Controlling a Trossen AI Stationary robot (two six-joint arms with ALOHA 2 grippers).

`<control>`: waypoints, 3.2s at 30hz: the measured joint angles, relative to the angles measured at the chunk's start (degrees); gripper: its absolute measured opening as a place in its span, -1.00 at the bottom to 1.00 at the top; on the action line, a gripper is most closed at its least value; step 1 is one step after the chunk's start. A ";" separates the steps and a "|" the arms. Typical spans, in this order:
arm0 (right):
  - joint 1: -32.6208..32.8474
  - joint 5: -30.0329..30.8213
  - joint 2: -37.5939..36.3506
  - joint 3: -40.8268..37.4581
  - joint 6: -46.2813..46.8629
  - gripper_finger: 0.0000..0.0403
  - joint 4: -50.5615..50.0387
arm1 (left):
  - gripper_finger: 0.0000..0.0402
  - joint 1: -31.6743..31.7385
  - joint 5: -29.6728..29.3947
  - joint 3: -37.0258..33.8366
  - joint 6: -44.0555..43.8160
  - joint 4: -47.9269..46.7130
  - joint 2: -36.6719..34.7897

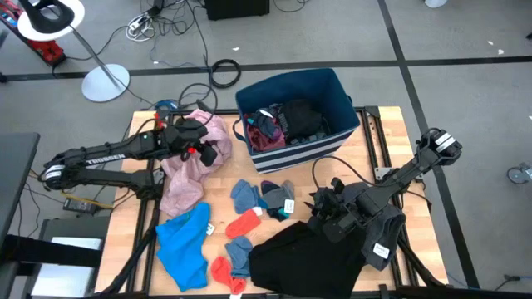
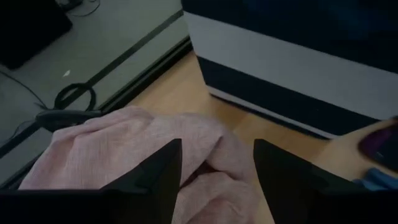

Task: Sort clothes
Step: Put the pink shirt in the blue laundry bin organizer

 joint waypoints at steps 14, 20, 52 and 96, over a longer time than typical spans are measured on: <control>0.00 0.04 0.00 0.00 -0.96 -0.23 -0.21 | -0.04 9.37 8.86 -0.01 1.59 -5.85 5.96; 0.00 0.02 0.00 0.00 -0.96 -0.23 -0.20 | -0.04 14.09 10.75 -0.01 3.80 -5.80 9.80; -1.70 -5.61 0.04 -7.76 -0.70 -0.23 8.44 | -0.98 16.56 20.28 0.01 5.32 -9.36 18.64; -2.14 -7.13 -0.04 -8.55 -3.52 -0.34 11.05 | -1.00 -2.08 0.70 55.82 4.65 -19.99 15.91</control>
